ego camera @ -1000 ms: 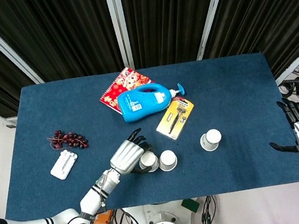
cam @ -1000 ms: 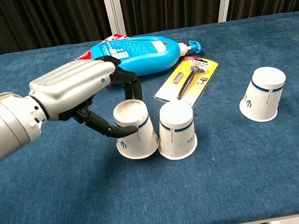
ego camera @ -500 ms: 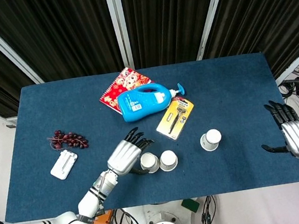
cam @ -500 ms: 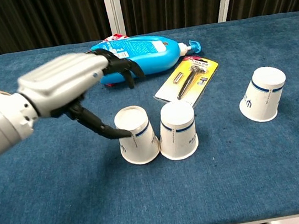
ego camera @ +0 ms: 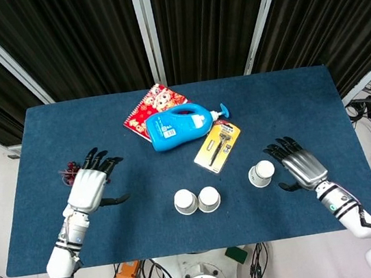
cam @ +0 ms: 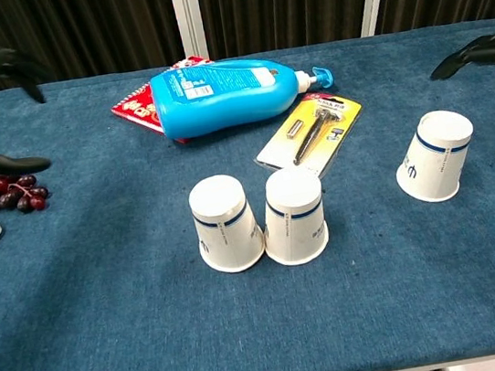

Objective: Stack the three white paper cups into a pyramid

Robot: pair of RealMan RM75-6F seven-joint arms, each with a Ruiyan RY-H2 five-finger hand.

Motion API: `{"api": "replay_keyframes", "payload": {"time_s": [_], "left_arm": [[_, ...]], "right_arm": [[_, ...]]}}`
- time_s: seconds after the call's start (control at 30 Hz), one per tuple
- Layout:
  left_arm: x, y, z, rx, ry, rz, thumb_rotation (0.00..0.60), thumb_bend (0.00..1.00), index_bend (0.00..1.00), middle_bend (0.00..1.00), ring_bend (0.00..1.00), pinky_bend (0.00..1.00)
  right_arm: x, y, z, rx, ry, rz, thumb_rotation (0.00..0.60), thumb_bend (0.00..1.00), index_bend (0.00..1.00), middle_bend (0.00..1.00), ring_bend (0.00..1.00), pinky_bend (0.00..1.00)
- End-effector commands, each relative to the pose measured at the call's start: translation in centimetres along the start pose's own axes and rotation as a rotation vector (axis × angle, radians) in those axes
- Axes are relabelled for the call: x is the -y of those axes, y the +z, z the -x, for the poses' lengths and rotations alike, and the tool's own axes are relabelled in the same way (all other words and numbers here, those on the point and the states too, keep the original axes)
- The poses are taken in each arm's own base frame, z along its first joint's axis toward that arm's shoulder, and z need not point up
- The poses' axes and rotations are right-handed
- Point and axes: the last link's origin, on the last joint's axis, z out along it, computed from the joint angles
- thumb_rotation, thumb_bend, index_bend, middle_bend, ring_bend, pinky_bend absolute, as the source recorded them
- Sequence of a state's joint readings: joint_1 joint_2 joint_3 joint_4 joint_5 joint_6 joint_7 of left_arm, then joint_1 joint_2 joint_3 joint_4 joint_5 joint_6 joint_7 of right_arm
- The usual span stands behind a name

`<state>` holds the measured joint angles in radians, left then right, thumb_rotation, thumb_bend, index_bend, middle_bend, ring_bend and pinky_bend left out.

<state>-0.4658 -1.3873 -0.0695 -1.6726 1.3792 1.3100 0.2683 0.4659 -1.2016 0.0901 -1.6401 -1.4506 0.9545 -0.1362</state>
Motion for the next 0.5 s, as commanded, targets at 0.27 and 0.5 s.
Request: {"api": "replay_keyframes", "payload": {"time_s": [0.27,0.5], "left_arm": [[3.2,-2.1,-0.2,-0.002,-0.02,-0.098,0.445,0.1,0.22,0.29,0.11,0.06],[4.3,-3.0,-0.4,0.0,-0.031,-0.132,0.41,0.1,0.22,0.27,0.1,0.06]], "right_arm": [[1.0,2.0,0.4,0.038,-0.03,-0.015,0.6,0.43,0.25,0.24,0.06,0.08],[1.6,2.4,0.9,0.023,-0.021,-0.031,0.6,0.52,0.38,0.34,0.13,0.09]]}}
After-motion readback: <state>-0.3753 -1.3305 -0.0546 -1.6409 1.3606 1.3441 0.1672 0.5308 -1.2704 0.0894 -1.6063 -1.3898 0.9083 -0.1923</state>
